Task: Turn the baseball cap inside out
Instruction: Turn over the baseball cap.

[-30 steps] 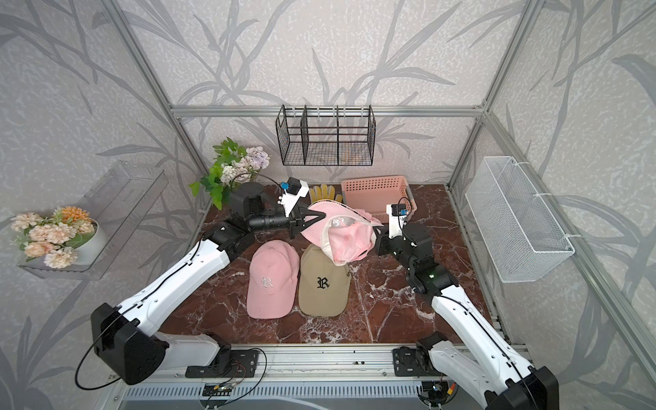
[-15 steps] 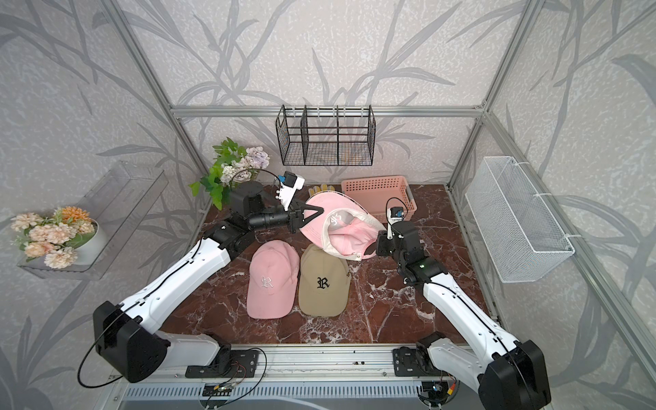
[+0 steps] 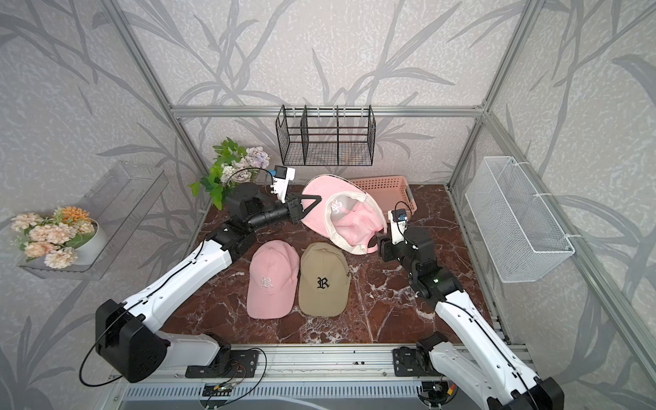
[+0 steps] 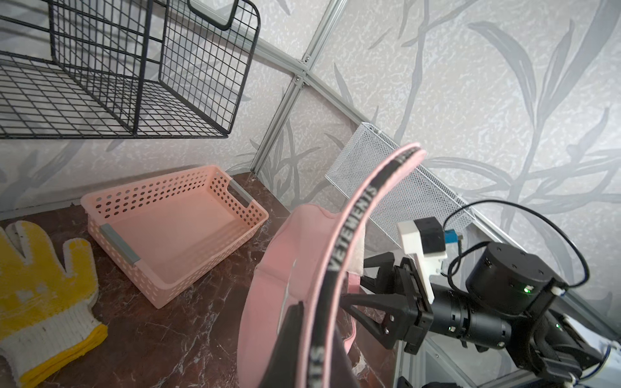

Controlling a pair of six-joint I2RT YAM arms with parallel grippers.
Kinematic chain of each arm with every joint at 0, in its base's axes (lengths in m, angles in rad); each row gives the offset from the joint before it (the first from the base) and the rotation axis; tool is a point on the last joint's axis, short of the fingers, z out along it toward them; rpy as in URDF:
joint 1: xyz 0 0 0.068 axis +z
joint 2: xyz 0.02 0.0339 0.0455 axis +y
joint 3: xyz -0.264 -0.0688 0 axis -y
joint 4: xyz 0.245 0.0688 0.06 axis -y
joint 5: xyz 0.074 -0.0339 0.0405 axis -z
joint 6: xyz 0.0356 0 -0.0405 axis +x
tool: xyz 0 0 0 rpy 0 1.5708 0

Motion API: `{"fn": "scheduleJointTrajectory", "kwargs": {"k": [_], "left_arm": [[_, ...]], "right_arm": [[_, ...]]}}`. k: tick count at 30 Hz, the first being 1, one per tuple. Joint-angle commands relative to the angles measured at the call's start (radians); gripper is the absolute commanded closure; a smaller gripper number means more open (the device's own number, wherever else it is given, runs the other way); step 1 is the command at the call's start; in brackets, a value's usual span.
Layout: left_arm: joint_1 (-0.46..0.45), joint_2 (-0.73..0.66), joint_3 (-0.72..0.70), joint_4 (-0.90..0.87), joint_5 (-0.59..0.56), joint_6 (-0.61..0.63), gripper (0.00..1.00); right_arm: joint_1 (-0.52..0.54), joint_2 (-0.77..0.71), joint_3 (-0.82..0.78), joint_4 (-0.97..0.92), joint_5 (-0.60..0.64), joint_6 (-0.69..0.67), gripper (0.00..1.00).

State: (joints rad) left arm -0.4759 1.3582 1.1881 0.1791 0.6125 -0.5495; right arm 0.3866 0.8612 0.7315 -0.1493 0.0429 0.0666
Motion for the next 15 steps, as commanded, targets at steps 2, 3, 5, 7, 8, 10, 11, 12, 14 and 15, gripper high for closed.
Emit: {"fn": "scheduleJointTrajectory", "kwargs": {"k": [2,3,5,7,8,10,11,12,14,15], "left_arm": [[0.002,0.006,0.000,0.063,-0.045,-0.133,1.00],[0.000,0.004,-0.003,0.064,-0.049,-0.146,1.00],[-0.002,-0.011,-0.032,0.108,-0.061,-0.198,1.00],[-0.005,-0.025,-0.064,0.156,-0.090,-0.279,1.00],[-0.006,-0.030,-0.077,0.177,-0.094,-0.310,1.00],[-0.009,-0.034,-0.081,0.168,-0.123,-0.357,1.00],[-0.012,-0.032,-0.076,0.151,-0.138,-0.373,1.00],[-0.017,-0.029,-0.067,0.126,-0.149,-0.381,1.00],[-0.028,-0.021,-0.037,0.071,-0.166,-0.382,1.00],[-0.031,-0.016,-0.024,0.047,-0.171,-0.380,1.00]], "right_arm": [[0.022,-0.051,-0.047,0.104,0.012,-0.177,0.35],[0.030,-0.064,-0.061,0.126,0.015,-0.202,0.34],[0.050,-0.095,-0.090,0.176,-0.005,-0.267,0.34],[0.075,-0.118,-0.112,0.200,-0.063,-0.345,0.33],[0.095,-0.127,-0.124,0.209,-0.089,-0.389,0.33],[0.140,-0.137,-0.140,0.229,-0.095,-0.457,0.33],[0.167,-0.138,-0.146,0.237,-0.090,-0.493,0.33],[0.191,-0.138,-0.150,0.244,-0.086,-0.523,0.33],[0.247,-0.131,-0.167,0.282,-0.060,-0.586,0.33],[0.268,-0.124,-0.174,0.303,-0.043,-0.608,0.33]]}}
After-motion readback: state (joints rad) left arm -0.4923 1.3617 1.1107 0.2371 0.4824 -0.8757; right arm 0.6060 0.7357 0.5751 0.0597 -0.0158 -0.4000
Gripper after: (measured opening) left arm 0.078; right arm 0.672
